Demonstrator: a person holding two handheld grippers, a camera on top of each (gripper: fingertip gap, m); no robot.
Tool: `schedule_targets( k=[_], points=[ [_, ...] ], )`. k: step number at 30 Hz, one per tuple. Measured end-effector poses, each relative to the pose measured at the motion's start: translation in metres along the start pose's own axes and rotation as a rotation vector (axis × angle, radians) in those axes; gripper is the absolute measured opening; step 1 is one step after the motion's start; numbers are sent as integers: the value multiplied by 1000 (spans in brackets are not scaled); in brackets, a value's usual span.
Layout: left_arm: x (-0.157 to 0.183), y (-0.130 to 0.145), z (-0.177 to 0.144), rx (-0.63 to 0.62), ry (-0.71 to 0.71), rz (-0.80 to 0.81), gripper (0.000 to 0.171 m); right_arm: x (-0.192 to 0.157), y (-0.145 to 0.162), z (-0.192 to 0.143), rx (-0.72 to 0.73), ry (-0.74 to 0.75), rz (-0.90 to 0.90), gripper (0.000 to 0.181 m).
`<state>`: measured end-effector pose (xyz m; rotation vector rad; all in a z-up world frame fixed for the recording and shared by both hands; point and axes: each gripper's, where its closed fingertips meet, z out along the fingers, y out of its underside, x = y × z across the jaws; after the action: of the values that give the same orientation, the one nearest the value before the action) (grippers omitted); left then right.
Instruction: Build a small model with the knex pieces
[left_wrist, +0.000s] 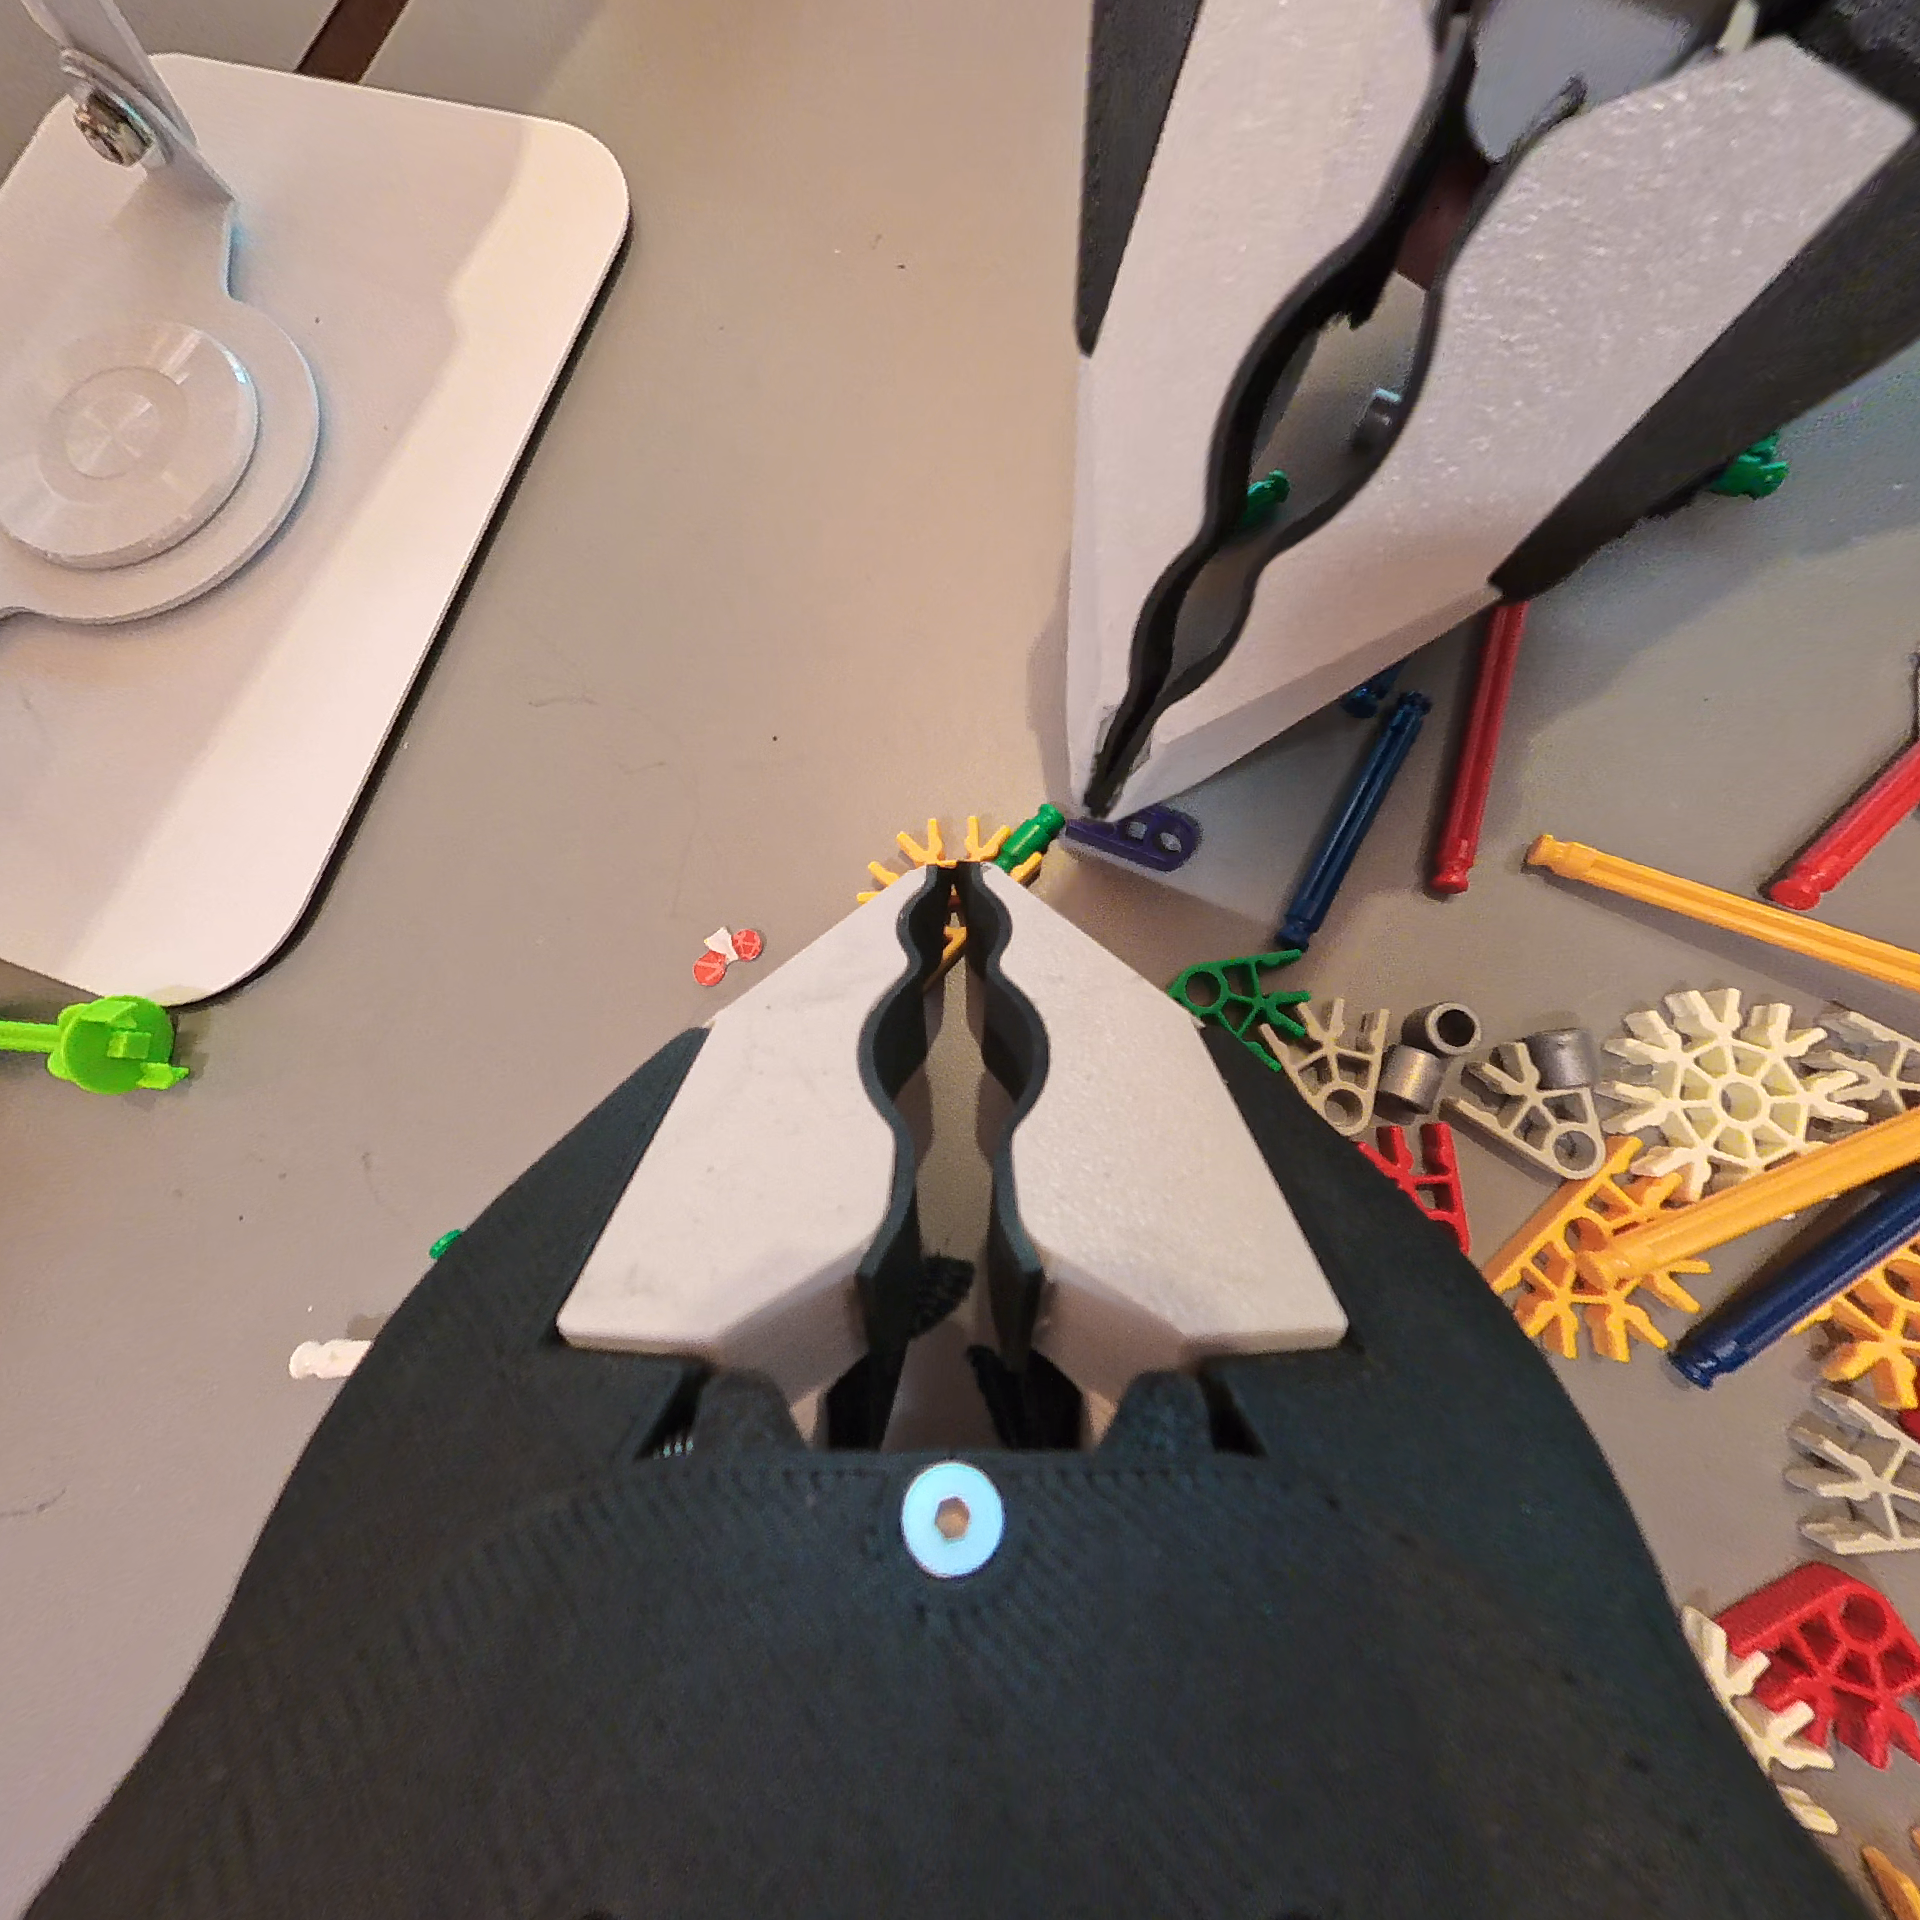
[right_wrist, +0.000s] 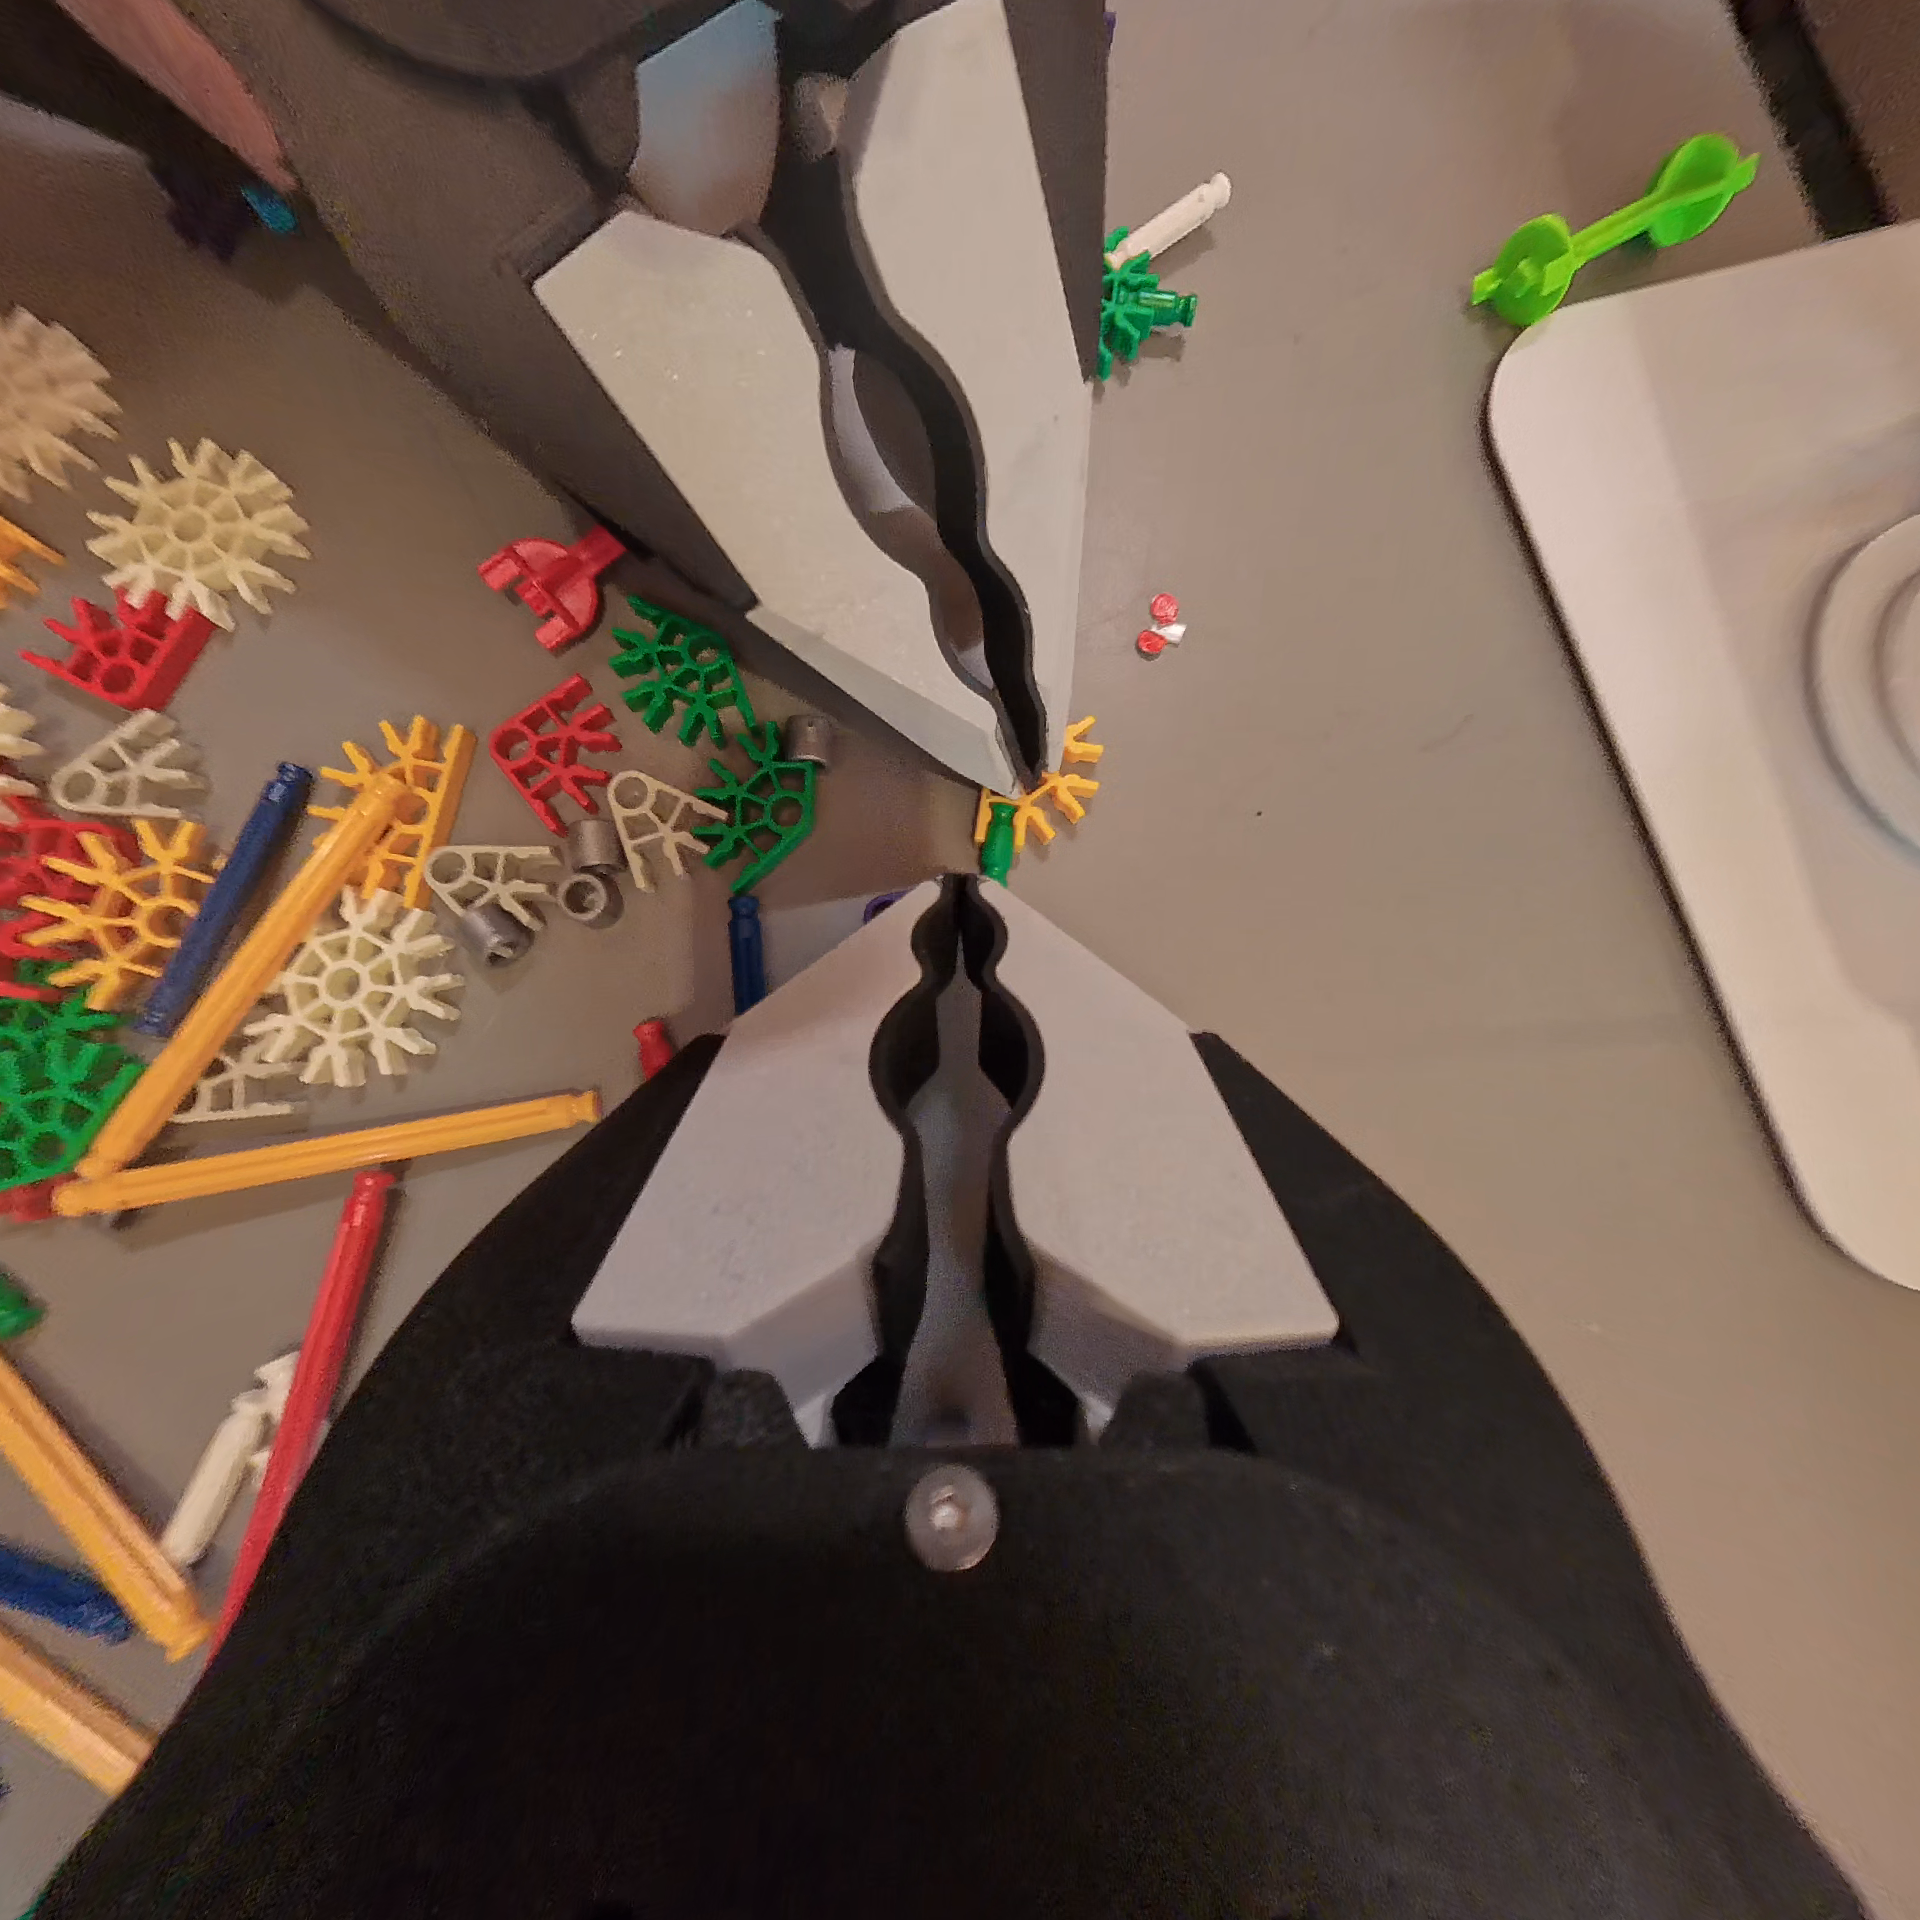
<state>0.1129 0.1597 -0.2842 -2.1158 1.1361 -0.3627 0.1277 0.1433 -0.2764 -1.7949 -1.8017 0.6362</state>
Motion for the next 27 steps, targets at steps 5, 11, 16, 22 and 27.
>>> schedule_targets(
  k=[5, 11, 16, 22, 27],
  points=[
    [0, 0, 0, 1, -1, 0, 1, 5, 2, 3, -7, -62, 157, 0],
    [0, 0, 0, 6, -3, -2, 1, 8, 2, 3, -10, -60, 185, 0],
    [0, 0, 0, 5, -12, 7, 0, 10, -2, -4, 5, -37, 173, 6],
    [-2, -2, -1, -19, -35, 18, 14, 15, -3, -10, 0, 50, 149, 21],
    [-2, -3, -6, -21, -45, -1, 21, 13, -2, -17, -11, 95, 120, 27]
  ],
)
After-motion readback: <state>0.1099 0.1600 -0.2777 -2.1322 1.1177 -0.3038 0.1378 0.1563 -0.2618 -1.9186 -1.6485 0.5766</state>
